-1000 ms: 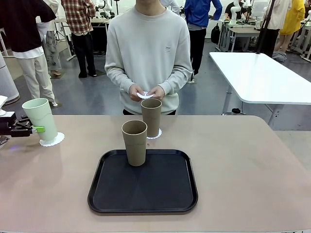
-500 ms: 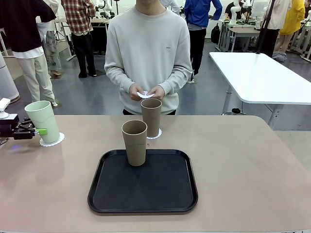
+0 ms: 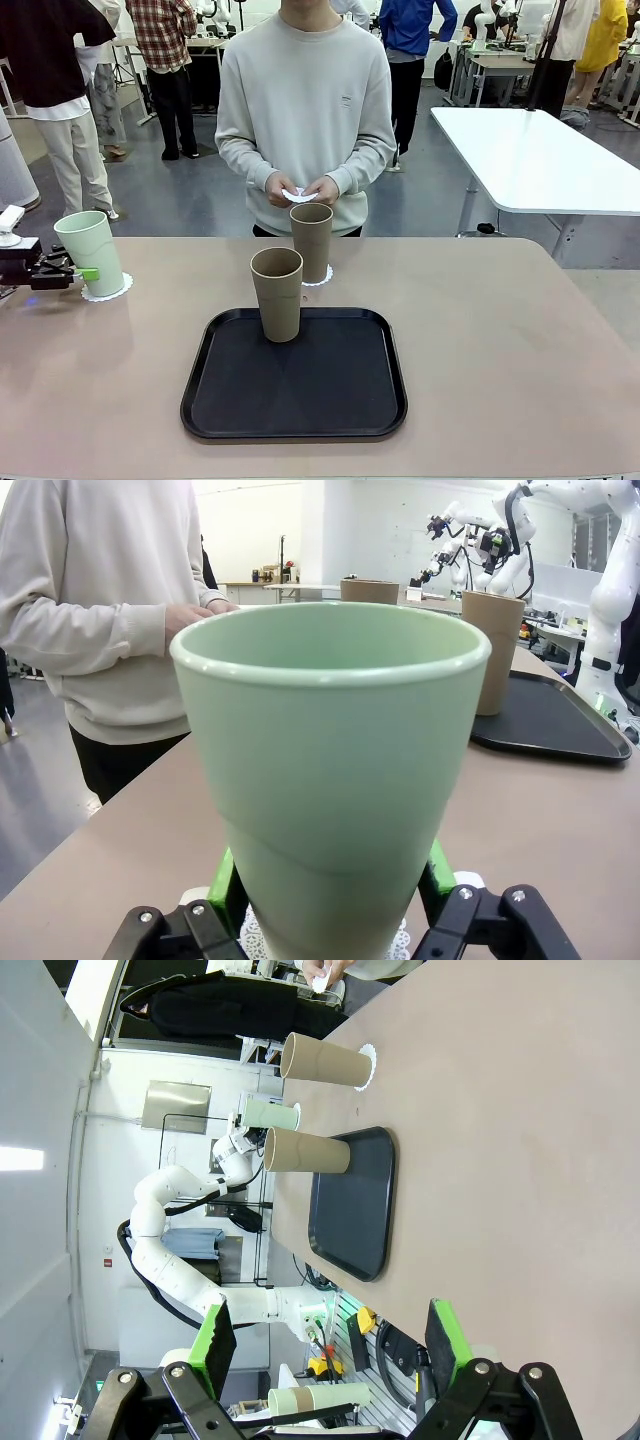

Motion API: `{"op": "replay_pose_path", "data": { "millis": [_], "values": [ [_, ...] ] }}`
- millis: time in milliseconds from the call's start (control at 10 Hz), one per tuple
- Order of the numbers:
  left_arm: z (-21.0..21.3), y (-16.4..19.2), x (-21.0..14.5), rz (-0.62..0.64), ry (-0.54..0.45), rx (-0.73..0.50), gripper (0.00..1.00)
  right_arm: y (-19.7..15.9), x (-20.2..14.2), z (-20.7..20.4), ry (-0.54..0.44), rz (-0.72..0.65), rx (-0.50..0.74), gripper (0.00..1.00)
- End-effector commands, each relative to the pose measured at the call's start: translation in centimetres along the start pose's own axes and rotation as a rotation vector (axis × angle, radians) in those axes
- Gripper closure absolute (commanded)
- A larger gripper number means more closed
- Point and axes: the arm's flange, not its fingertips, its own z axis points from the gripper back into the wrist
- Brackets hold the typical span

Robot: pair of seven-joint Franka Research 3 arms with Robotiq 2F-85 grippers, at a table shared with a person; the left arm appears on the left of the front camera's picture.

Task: Place coasters on the table and set cups on them.
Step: Take one Reusable plastic cup from the Flat Tray and place it on a coaster set by the human.

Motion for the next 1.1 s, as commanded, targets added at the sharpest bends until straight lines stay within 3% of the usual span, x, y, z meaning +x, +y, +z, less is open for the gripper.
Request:
{"op": "replay_pose_path", "data": {
  "millis": [0, 100, 500, 1000],
  "values": [
    [0.0, 0.3, -0.3, -0.061, 0.033, -0.007, 0.16, 0.0, -0.2, 0.1, 0.008, 0.0, -0.001, 0.0],
    [0.0, 0.2, -0.4, -0.071, 0.05, -0.004, 0.0, 0.0, -0.2, 0.1, 0.008, 0.0, -0.001, 0.0],
    [0.2, 0.1, -0.5, -0.066, 0.094, -0.022, 0.0, 0.0, -0.2, 0.1, 0.008, 0.0, -0.001, 0.0],
    [1.9, 0.2, 0.1, -0.086, 0.264, -0.034, 0.0, 0.0, -0.2, 0.1, 0.008, 0.0, -0.001, 0.0]
  ]
}}
